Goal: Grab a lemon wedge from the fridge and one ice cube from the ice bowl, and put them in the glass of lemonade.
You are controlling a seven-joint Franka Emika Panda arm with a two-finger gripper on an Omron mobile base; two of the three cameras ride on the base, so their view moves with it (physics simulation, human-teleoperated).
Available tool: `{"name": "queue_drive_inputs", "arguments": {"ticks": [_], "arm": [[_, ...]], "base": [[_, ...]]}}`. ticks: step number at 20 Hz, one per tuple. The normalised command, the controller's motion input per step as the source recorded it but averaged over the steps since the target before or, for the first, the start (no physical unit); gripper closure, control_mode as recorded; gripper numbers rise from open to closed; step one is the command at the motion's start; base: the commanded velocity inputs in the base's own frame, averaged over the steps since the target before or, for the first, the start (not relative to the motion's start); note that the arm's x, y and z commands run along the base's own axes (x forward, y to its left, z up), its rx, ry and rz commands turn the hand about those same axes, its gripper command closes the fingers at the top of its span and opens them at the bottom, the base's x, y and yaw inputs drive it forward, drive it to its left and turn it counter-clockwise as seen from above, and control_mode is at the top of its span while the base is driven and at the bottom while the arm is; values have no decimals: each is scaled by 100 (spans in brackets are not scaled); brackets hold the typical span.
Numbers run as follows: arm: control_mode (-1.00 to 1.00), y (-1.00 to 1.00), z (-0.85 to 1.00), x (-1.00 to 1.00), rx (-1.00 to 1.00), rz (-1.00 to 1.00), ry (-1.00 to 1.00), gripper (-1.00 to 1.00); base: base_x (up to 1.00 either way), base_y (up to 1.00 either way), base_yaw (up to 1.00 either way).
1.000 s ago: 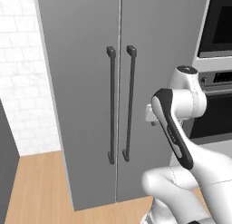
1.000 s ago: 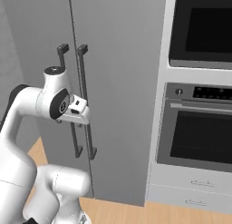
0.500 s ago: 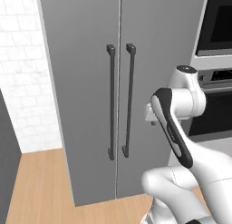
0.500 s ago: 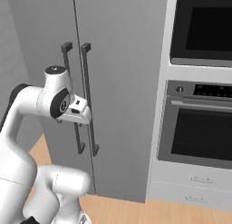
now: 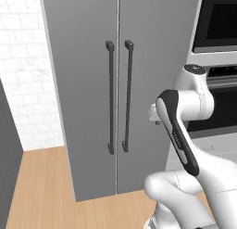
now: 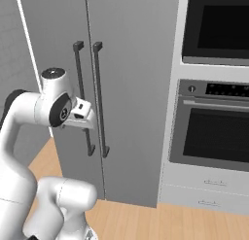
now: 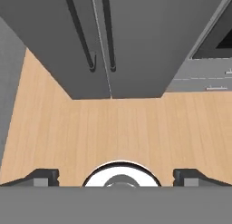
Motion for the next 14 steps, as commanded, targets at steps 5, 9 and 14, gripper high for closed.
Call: {"name": "queue_drive_inputs", "arguments": {"ticks": [5, 9, 14], "arm": [[-100, 0, 100, -4, -17, 24, -62, -100], [-100, -2, 85, 28, -19, 9, -21, -100], [-100, -36, -8, 79, 5, 3, -1, -100]], "base": [[0, 0, 0], [0, 0, 0], [0, 0, 0]]}}
